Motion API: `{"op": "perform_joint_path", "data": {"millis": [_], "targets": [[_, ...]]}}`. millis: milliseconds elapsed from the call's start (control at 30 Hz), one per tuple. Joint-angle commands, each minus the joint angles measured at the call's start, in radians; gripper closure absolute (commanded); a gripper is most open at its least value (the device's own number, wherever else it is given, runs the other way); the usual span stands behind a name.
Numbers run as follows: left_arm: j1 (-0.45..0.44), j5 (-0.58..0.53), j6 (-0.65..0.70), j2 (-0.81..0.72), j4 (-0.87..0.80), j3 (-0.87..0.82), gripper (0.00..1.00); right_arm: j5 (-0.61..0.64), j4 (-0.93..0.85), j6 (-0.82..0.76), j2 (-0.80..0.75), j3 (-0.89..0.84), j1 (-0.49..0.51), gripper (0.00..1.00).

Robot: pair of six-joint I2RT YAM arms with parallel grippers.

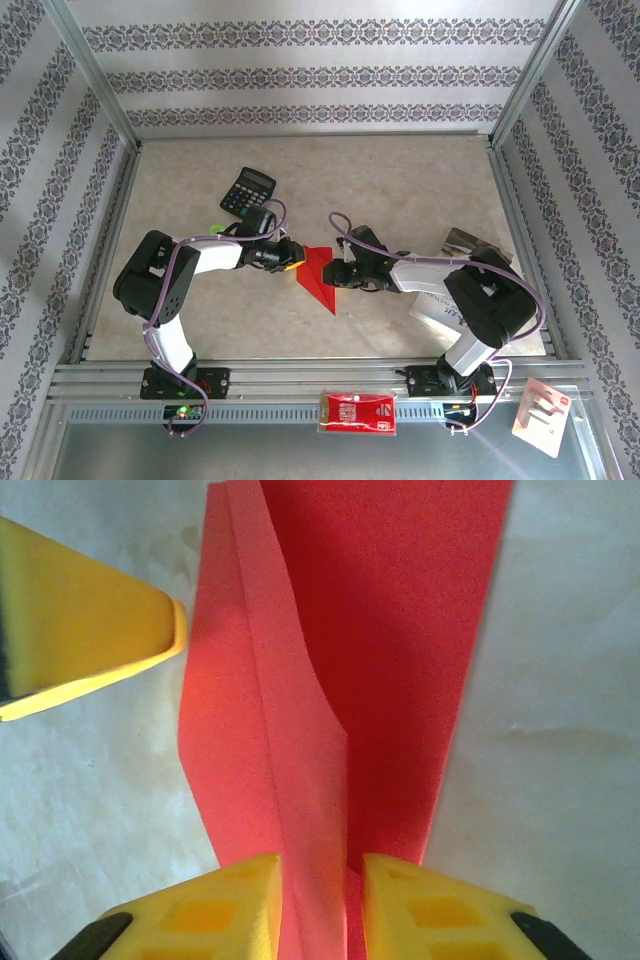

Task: Fold a paper plane with a square sheet of paper (pick it up from the middle)
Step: Fourth fold the wing at the center of the table, then turn over the paper at the center of the table.

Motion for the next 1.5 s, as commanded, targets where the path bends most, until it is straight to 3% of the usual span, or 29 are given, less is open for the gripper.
{"op": "perform_joint_path", "data": {"millis": [0,133,300,433,533,633,767,833,933,1033,1267,1467], "targets": [[-0.002,-0.009,0.010,-0.022,0.009,-0.009,0.78,-0.023,0.034,0.006,0.029,0.014,0.010,0.73],[0.001,-0.011,0.013,-0.031,0.004,-0.011,0.79,-0.036,0.060,0.004,0.040,0.011,0.011,0.74],[0.019,-0.014,0.008,-0.055,0.001,-0.022,0.79,-0.059,0.105,0.021,0.027,-0.006,0.004,0.88],[0.041,-0.022,0.015,-0.114,-0.029,-0.027,0.79,-0.052,0.056,-0.006,-0.054,-0.012,-0.031,1.00],[0.066,-0.033,0.016,-0.180,-0.069,-0.034,0.79,-0.018,-0.079,-0.076,-0.165,0.003,-0.079,1.00],[0.093,-0.058,0.017,-0.267,-0.113,-0.049,0.79,0.129,-0.322,-0.204,-0.313,0.063,-0.111,1.00],[0.131,-0.097,0.037,-0.362,-0.191,-0.053,0.77,0.473,-0.659,-0.365,-0.444,0.215,-0.091,1.00],[0.145,-0.118,0.042,-0.395,-0.216,-0.057,0.77,0.656,-0.762,-0.401,-0.460,0.271,-0.035,1.00],[0.170,-0.139,0.042,-0.421,-0.223,-0.075,0.77,0.926,-0.859,-0.392,-0.403,0.329,0.084,1.00],[0.197,-0.149,0.047,-0.420,-0.225,-0.090,0.77,1.041,-0.891,-0.320,-0.280,0.358,0.183,1.00],[0.259,-0.160,0.066,-0.402,-0.229,-0.108,0.76,1.110,-0.972,-0.099,0.126,0.500,0.359,1.00],[0.294,-0.157,0.084,-0.397,-0.245,-0.109,0.76,1.038,-0.972,-0.017,0.344,0.628,0.434,0.98]]}}
